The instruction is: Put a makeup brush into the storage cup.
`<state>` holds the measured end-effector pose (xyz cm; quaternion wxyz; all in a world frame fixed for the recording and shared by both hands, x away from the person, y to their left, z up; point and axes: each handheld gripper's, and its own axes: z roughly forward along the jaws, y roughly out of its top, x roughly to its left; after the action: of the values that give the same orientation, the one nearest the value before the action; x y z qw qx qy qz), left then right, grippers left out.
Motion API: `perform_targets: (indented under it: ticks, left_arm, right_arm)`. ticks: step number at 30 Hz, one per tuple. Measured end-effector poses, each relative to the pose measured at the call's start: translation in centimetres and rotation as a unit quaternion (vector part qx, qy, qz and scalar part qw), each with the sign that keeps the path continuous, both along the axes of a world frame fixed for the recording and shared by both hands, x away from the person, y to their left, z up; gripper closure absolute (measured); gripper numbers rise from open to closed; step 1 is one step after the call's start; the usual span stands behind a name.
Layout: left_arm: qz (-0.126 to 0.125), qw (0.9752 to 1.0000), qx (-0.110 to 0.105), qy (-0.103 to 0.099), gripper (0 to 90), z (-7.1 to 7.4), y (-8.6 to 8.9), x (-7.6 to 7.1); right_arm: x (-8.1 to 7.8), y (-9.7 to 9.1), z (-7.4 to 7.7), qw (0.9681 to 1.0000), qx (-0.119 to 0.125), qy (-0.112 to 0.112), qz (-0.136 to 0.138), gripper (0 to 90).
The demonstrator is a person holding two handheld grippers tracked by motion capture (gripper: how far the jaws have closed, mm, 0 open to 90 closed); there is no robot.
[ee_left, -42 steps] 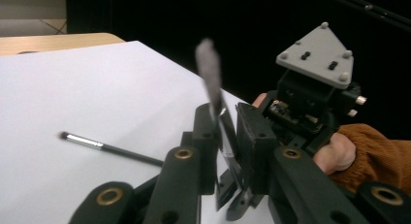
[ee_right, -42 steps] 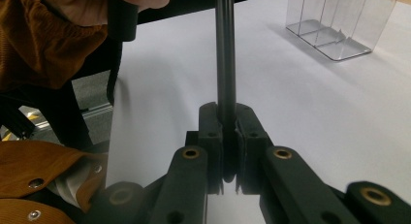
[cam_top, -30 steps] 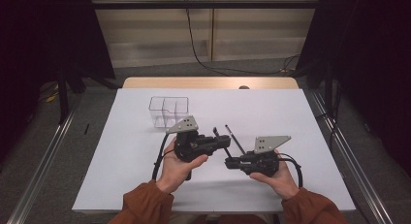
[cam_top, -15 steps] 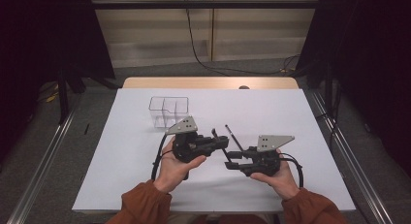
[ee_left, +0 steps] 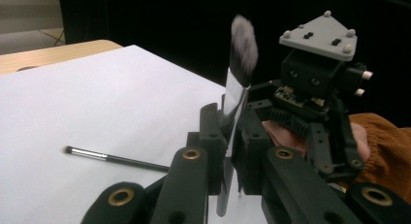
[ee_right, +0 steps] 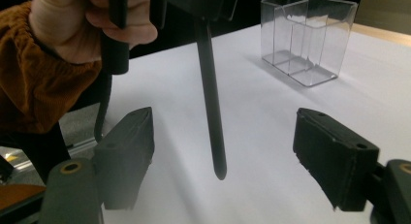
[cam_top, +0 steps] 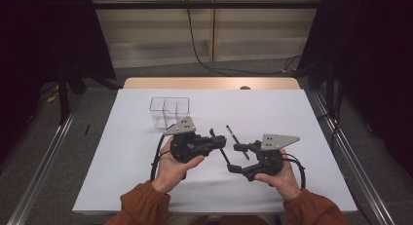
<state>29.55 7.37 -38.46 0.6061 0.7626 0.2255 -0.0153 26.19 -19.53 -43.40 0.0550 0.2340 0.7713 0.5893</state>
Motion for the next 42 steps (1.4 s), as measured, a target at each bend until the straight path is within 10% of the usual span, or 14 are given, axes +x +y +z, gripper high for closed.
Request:
perform_targets:
  ticks: [6, 23, 42]
  left_arm:
    - [0.012, 0.9999, 0.007, -0.002, 83.7, 0.1, 0.9, 0.5]
    - [0.010, 0.9995, 0.023, -0.017, 83.7, 1.0, 2.8, 0.6]
    - [0.031, 0.9987, 0.025, -0.032, 83.7, 2.0, 4.8, 1.0]
  right_arm:
    - [0.0, -0.1, 0.1, 0.9999, 0.002, -0.001, -0.016, 6.0]
    - [-0.1, -0.9, 0.1, 0.9992, -0.015, -0.006, -0.036, 3.7]
    - [-1.1, -2.9, -0.1, 0.9923, 0.008, -0.031, -0.119, 0.6]
